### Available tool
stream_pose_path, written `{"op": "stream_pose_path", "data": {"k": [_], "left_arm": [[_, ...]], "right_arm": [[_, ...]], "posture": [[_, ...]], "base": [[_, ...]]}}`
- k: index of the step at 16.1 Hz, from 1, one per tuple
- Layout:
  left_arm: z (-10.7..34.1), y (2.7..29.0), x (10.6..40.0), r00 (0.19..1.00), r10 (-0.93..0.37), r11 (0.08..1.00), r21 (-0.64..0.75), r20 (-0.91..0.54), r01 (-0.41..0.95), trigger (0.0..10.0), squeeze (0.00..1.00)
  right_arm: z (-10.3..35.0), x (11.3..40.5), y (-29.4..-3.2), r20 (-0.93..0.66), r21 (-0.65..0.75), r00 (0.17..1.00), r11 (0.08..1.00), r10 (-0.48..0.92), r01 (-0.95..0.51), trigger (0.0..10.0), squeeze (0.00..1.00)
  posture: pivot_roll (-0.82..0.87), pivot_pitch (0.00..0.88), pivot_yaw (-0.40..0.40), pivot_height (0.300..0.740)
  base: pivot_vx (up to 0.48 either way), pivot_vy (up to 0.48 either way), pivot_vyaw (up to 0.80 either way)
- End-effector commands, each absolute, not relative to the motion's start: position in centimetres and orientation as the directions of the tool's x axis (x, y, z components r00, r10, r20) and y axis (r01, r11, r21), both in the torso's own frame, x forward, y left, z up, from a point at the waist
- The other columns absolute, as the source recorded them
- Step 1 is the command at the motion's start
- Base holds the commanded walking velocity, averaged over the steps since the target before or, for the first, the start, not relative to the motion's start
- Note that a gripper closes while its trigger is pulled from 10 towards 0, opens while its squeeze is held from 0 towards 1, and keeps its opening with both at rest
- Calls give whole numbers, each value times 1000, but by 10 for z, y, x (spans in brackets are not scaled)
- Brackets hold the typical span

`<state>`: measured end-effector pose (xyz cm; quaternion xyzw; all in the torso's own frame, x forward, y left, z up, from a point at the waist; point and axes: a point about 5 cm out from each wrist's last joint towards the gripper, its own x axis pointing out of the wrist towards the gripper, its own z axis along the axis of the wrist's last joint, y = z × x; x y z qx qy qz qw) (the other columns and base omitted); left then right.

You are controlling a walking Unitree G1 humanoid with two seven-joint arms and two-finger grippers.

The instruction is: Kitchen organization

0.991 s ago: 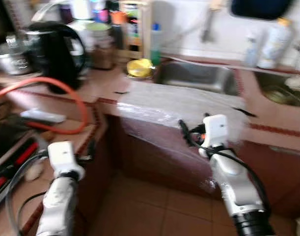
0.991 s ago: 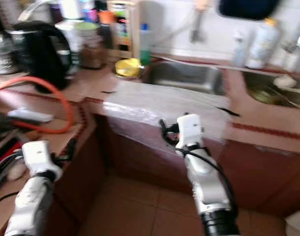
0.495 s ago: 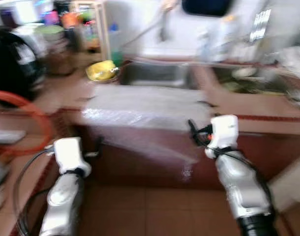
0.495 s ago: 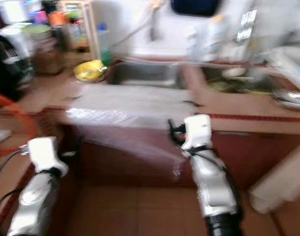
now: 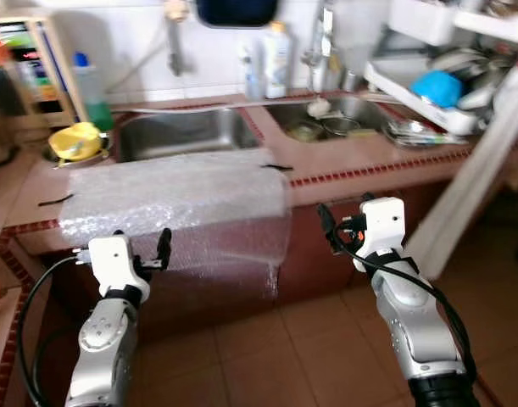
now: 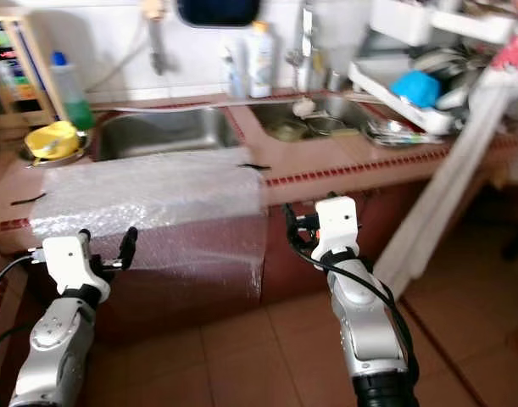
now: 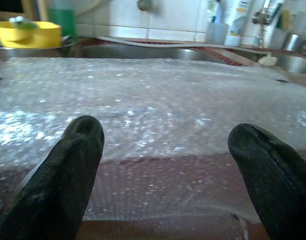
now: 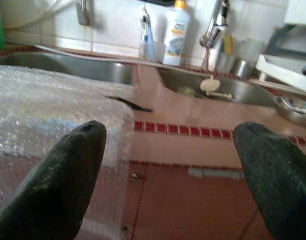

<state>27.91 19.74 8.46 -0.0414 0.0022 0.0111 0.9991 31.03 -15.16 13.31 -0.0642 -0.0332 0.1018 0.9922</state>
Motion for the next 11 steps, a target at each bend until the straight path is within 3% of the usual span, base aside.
{"op": "stream_pose_path", "data": {"k": [1,3,7,11], "left_arm": [[89,193,281,1000,18,997,-79,10,-17,10000,0],[90,193,281,1000,20,997,-79,17,-19,10000,0],[89,193,281,999,31,998,-61,15,-30,10000,0],[90,187,281,1000,-11,994,-108,20,13,10000,0]], "right_arm": [[139,311,-153,71,-159,974,966,215,-201,10000,0],[139,311,-151,73,-168,971,963,227,-213,10000,0],[138,310,-149,78,-165,969,962,233,-218,10000,0],[140,313,-149,82,-158,970,964,230,-216,10000,0]], "posture": [[-187,0,30,740],[-187,0,30,740],[-186,0,29,740],[-190,0,27,740]], "base": [[0,0,0],[0,0,0],[0,0,775],[0,0,0]]}}
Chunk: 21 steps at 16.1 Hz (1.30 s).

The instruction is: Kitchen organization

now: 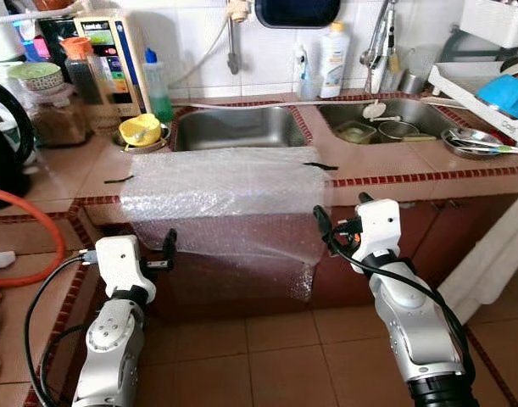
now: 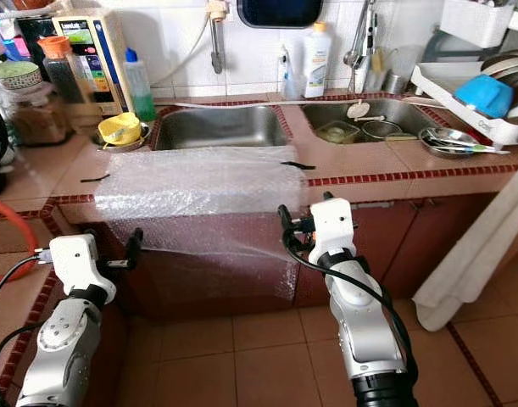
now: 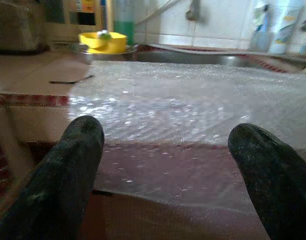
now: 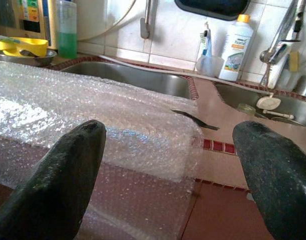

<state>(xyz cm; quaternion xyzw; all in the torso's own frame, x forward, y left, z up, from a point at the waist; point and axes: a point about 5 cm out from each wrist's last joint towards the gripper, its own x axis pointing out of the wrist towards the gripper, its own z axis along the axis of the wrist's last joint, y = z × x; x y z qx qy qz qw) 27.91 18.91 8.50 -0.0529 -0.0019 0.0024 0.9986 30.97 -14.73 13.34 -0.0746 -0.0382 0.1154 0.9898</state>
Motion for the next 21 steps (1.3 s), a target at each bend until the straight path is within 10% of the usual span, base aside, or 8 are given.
{"op": "stream_pose_path", "data": {"k": [1,21], "left_arm": [[92,185,281,999,-23,992,-121,28,27,10000,0],[93,173,279,992,-120,978,-163,49,126,10000,0]], "right_arm": [[140,313,-148,83,-158,970,964,229,-214,10000,0],[143,314,-146,96,-175,965,958,245,-226,10000,0]], "posture": [[-190,0,27,740],[-196,0,20,740]], "base": [[0,0,0],[204,0,0]]}}
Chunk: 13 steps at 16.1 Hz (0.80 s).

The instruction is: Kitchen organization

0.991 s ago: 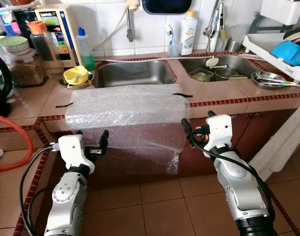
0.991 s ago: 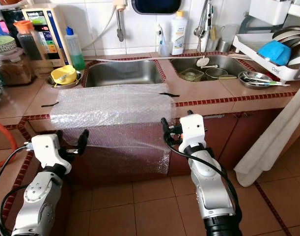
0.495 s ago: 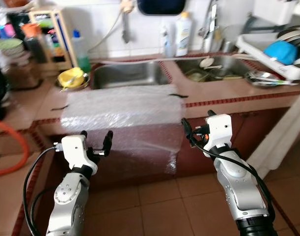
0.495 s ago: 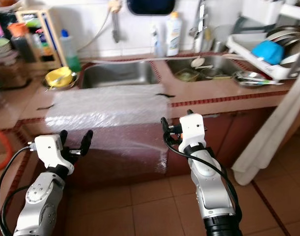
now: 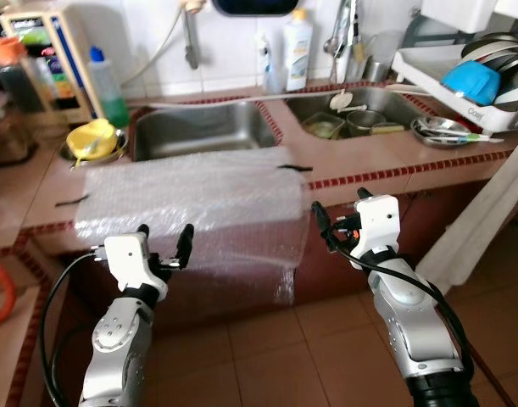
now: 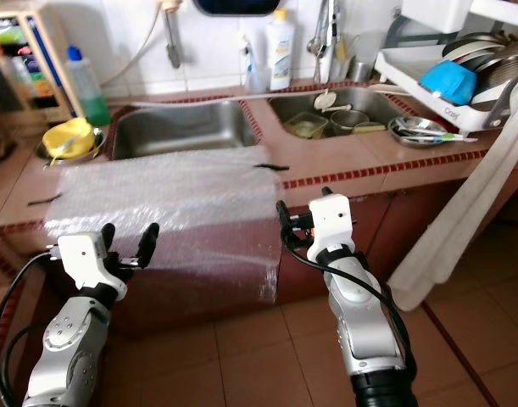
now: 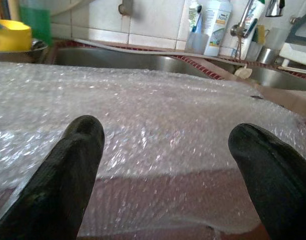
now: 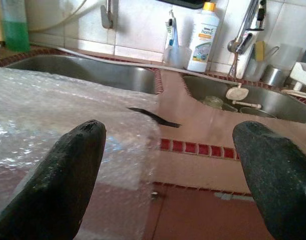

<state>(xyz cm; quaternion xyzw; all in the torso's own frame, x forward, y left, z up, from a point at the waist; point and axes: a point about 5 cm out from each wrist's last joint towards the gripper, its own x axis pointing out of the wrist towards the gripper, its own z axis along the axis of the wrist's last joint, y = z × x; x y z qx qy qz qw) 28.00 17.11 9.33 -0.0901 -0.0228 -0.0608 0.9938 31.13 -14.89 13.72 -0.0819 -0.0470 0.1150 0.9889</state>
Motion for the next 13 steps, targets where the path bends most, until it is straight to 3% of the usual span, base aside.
{"op": "stream_pose_path", "data": {"k": [1,13], "left_arm": [[93,173,279,992,-120,979,-162,48,126,10000,0],[91,170,278,990,-137,977,-158,45,143,10000,0]], "right_arm": [[143,313,-145,96,-177,963,956,251,-232,10000,0],[143,312,-141,101,-183,955,949,279,-258,10000,0]], "posture": [[-196,0,19,740],[-194,0,20,740]], "base": [[409,0,0],[444,0,0]]}}
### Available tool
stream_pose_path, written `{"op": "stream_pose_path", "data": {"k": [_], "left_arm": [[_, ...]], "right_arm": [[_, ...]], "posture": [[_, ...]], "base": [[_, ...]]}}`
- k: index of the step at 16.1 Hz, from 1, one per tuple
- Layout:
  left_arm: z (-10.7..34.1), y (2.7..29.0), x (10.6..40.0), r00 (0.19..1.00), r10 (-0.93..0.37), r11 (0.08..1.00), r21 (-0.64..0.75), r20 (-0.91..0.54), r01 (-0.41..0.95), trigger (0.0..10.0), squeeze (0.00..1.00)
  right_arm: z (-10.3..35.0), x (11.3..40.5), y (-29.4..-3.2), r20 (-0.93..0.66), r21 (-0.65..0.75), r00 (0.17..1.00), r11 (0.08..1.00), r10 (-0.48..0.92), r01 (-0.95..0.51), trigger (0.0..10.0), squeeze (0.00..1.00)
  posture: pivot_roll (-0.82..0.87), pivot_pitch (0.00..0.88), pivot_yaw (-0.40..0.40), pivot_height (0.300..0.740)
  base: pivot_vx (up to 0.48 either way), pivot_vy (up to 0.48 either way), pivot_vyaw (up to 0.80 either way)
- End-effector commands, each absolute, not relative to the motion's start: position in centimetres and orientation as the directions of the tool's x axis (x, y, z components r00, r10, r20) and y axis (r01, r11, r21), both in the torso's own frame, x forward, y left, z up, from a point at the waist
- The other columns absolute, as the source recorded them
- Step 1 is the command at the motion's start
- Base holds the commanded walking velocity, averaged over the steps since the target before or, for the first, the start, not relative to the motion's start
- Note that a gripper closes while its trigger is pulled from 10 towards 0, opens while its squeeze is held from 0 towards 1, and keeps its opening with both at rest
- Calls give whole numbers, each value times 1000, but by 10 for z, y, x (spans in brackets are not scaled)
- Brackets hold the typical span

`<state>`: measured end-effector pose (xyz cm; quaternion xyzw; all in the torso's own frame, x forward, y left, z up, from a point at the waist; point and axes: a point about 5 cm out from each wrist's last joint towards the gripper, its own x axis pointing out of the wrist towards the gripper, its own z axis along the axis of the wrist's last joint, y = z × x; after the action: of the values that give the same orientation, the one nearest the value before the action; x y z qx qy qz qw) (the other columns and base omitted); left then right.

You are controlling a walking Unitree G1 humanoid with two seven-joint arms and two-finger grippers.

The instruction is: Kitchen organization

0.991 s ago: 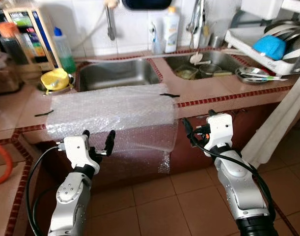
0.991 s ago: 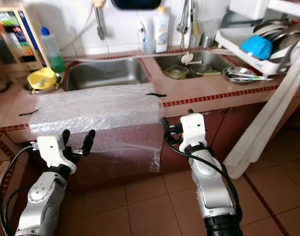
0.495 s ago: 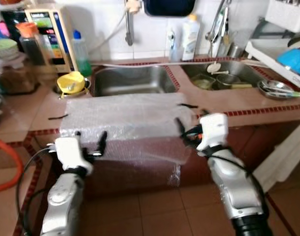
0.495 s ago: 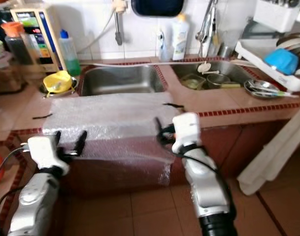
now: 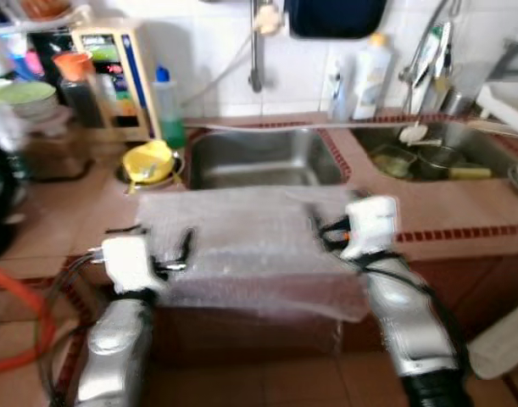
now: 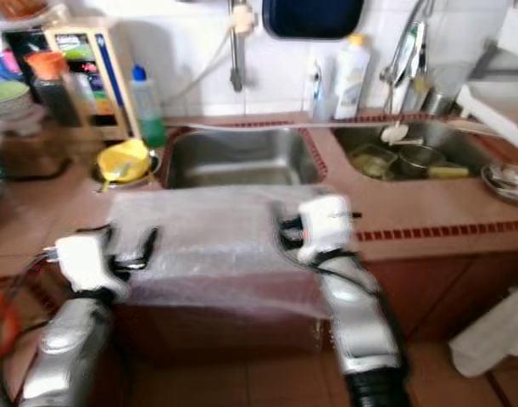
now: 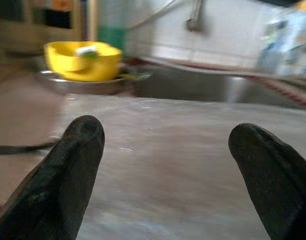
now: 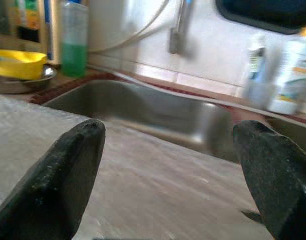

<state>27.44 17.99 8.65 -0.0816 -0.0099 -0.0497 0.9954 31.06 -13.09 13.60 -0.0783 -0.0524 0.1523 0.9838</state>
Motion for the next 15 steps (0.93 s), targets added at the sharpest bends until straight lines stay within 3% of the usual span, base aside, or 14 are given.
{"op": "stream_pose_path", "data": {"k": [1,3,11,15], "left_arm": [[91,169,277,990,-137,977,-158,44,142,10000,0],[89,169,277,993,-116,979,-162,29,120,10000,0],[85,168,277,996,-88,987,-134,3,87,10000,0],[85,168,276,996,-88,987,-133,-2,87,10000,0]], "right_arm": [[143,312,-141,101,-184,954,948,281,-259,10000,0],[142,312,-143,100,-189,954,946,284,-262,10000,0],[142,312,-140,99,-187,952,946,288,-267,10000,0],[142,312,-139,99,-185,953,946,287,-266,10000,0]], "posture": [[-193,0,20,740],[-192,0,19,740],[-189,0,19,740],[-190,0,21,740]], "base": [[454,0,0],[300,0,0],[0,0,0],[0,-369,0]]}}
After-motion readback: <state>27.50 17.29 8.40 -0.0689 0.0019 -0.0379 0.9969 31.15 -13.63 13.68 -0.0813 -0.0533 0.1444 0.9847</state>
